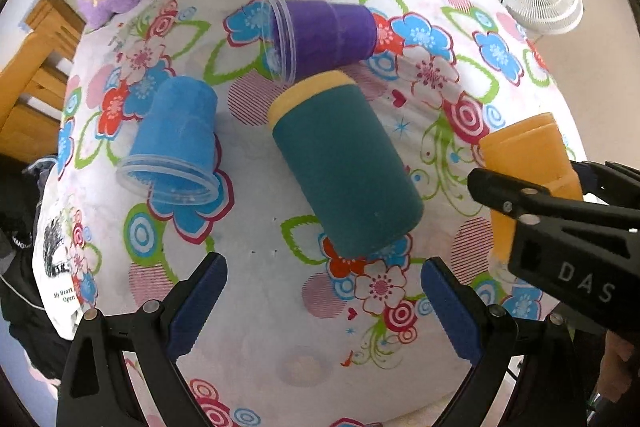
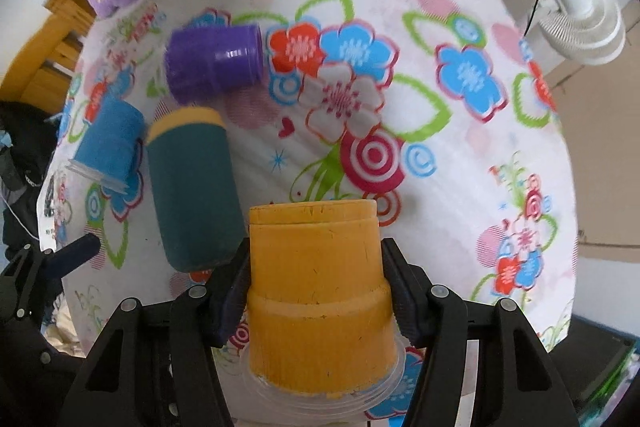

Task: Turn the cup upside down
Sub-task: 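Turn the orange cup rim-down with the right tool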

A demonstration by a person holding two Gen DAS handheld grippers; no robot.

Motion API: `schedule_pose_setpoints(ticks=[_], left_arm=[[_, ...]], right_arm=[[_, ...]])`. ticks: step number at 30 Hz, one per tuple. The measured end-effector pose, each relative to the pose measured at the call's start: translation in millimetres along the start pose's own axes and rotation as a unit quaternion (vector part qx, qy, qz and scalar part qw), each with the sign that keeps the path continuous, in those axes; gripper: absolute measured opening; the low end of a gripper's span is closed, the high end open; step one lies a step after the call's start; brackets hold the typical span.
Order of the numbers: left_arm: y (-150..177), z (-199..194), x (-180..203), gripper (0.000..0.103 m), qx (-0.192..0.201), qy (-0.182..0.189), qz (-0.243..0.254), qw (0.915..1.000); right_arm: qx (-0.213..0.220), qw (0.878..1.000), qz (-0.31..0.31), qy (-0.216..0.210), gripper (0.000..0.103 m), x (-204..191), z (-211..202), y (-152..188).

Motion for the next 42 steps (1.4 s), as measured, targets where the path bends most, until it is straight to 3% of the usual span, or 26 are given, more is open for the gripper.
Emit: schedule_pose_setpoints(ticks=[15,26,35,42], left_arm=[[19,-30,13,0.099,0.056,-0.026,-0.033,0.9975],[29,-25,19,0.099,0.079,-0.035,-0.025,0.9959],[32,7,20,0.099,0.068,-0.039,-0.009,0.9969],[32,20,28,0.099,0.073,-0.053,0.032,0.9955]], right_arm=[[0.146,0.987,-0.062,-0.004,0.064,7,-52,19],[0.261,0.96,-0.099,-0.012,0.064,8,-62,40],[0.283,0.954,-0.101,-0.007,0.064,10,-19,47],[0.305,0.946,-0.112,0.005,0.064,4,4,46]])
Point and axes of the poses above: each gripper's, at about its wrist camera, not at the fingertips, and z roughly the way its jaws point, x to its right, y to its underside, the point moved 1 cm from there along z, roughly the way its jaws point, and after that the axes turned 8 degrees about -z, right-handed, at the moved point
